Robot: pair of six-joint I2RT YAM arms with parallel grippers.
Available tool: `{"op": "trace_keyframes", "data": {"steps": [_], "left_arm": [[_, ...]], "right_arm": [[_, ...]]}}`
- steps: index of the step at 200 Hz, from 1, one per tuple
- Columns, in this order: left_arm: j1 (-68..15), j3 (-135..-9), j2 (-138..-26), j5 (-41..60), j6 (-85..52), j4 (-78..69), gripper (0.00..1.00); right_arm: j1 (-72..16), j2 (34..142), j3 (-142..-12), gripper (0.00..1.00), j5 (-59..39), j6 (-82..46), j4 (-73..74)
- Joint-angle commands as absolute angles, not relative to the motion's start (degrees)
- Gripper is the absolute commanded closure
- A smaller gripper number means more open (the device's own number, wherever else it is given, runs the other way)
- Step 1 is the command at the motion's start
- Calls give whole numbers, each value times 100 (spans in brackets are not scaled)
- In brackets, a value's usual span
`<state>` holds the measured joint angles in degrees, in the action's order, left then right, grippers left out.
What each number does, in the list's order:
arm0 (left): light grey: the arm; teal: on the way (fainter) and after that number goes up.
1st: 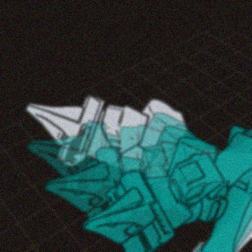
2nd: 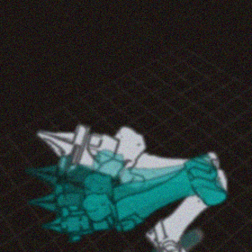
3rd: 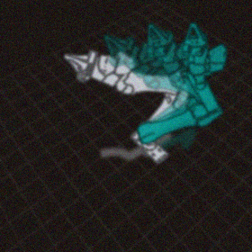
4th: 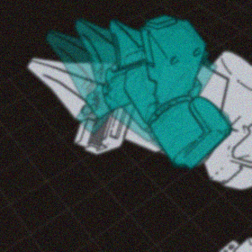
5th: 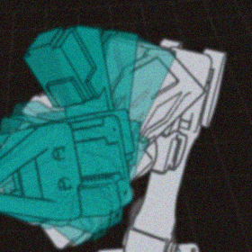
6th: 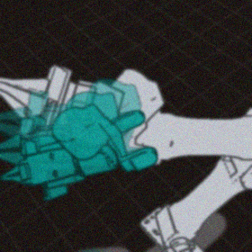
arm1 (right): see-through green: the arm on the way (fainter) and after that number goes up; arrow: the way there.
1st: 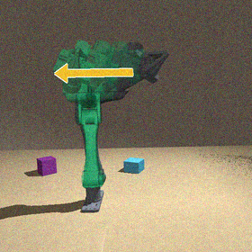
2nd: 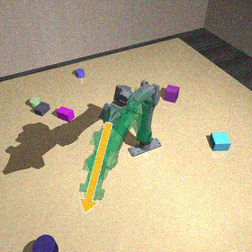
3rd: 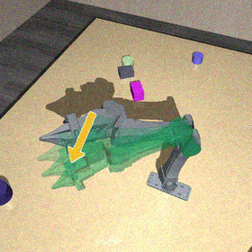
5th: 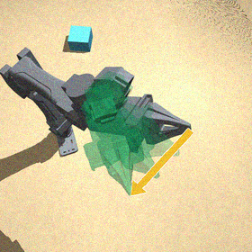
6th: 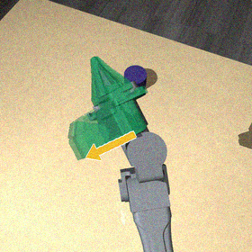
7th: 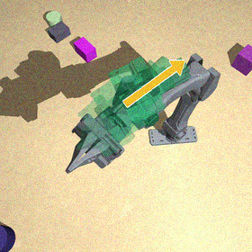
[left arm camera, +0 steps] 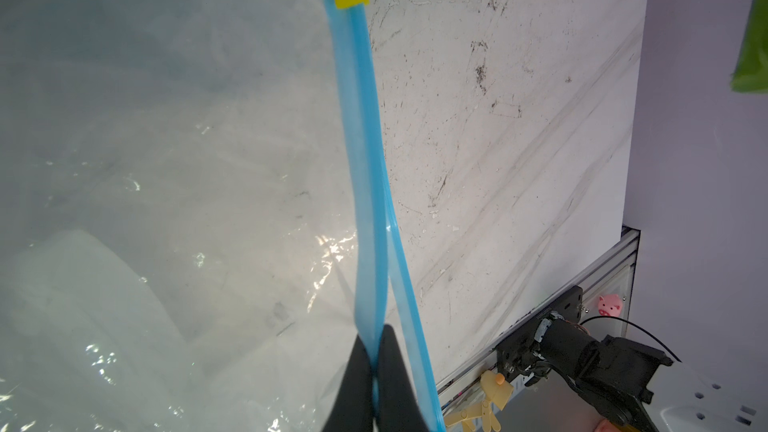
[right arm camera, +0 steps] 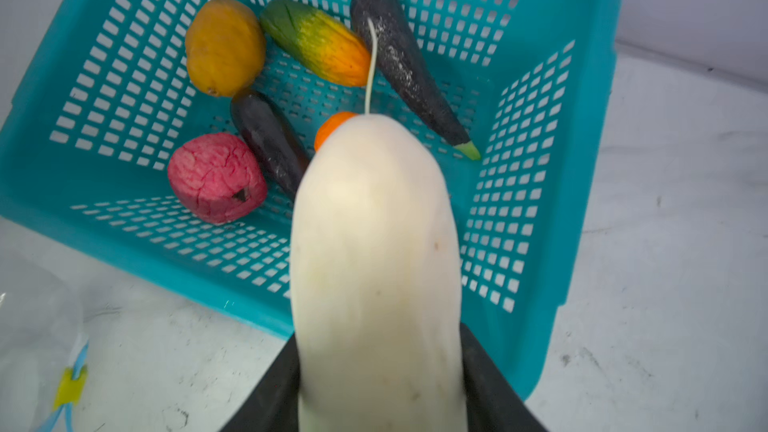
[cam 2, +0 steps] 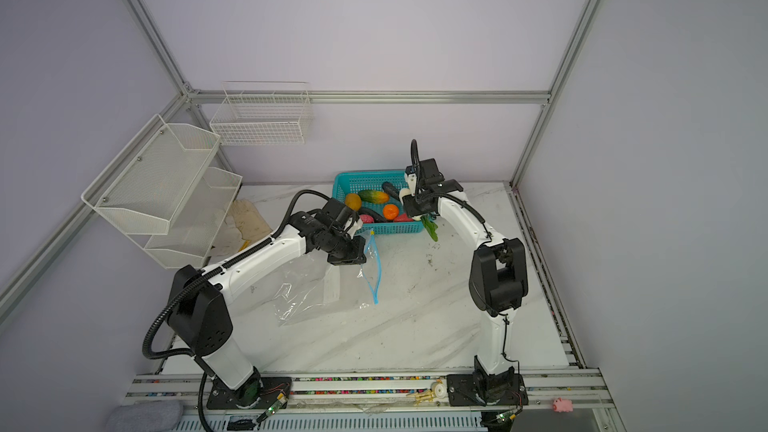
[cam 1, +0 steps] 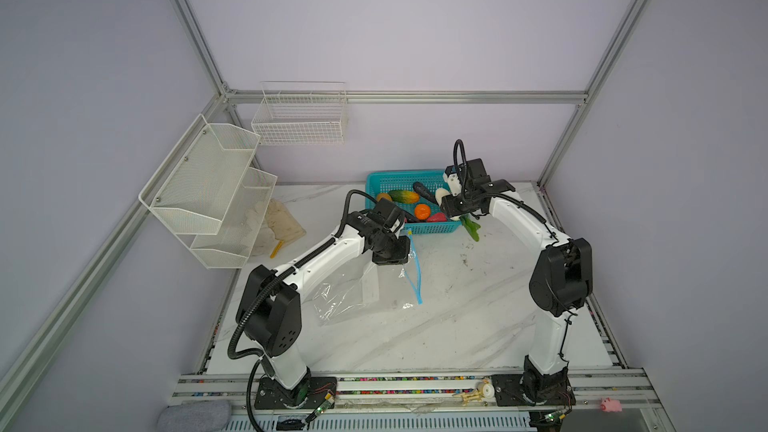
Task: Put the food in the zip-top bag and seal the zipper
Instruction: 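Carry the white radish to the open bag mouth held by the left gripper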
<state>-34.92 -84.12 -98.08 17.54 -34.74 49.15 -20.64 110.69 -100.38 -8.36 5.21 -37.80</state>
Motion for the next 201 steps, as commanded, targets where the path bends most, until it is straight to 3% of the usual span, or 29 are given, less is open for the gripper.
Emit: {"op": "trace_keyframes", "data": {"steps": [1, 50, 124, 201], "left_arm": [[-3467, -8732, -9640, 1879, -3285, 4922, 100], [-3465, -8736, -9544, 1889, -3236, 4915, 100], [-3435, -8646, -9326, 1819, -3189, 4904, 100], [-3394, -8649, -9299, 1869, -3205, 4896, 100]], "right_arm": [[-2521, 10390, -9682, 52, -1096, 219, -4161], [-3226, 9569, -8901, 52, -1231, 120, -4647], [-3393, 9032, -8256, 57, -1606, 1037, -5311], [-3394, 9418, -8240, 61, -1786, 2018, -5232]]}}
